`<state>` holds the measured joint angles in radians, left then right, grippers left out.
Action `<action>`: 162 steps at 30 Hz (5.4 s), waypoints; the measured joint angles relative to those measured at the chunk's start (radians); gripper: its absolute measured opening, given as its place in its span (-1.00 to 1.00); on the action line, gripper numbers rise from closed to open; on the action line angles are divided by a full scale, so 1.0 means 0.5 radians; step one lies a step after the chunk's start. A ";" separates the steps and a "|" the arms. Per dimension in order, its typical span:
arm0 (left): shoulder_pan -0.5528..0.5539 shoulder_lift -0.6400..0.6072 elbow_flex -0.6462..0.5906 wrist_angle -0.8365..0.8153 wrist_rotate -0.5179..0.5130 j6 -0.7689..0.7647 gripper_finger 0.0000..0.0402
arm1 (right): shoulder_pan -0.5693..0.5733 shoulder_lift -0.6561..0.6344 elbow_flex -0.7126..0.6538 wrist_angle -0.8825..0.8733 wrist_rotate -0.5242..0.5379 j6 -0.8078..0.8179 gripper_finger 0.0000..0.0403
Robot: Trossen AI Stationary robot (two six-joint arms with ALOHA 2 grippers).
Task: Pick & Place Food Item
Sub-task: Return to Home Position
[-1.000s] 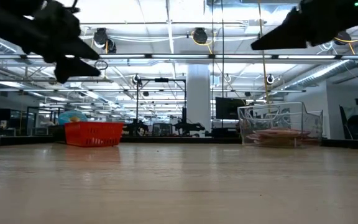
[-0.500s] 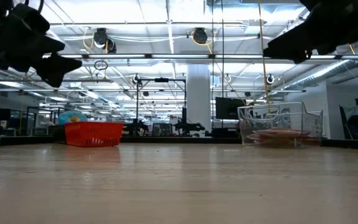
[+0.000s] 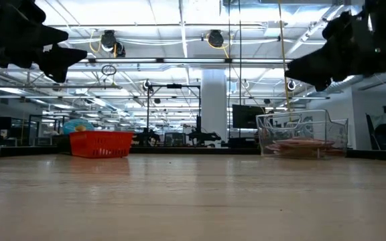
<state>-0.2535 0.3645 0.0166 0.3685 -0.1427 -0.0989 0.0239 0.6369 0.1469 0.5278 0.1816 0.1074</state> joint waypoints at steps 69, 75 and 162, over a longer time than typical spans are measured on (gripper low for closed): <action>0.035 -0.716 0.001 -0.598 -0.189 0.338 0.22 | -0.096 -1.217 -0.245 -0.977 0.203 0.114 -0.15; 0.035 -0.716 0.001 -0.596 -0.188 0.338 0.22 | -0.096 -1.216 -0.245 -0.976 0.203 0.114 -0.14; 0.035 -0.716 0.003 -0.594 -0.184 0.339 0.22 | -0.097 -1.216 -0.245 -0.974 0.203 0.113 -0.15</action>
<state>-0.2359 0.0067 0.0181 0.0715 -0.2348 0.0704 -0.0245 0.0287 0.0242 0.0409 0.2830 0.1640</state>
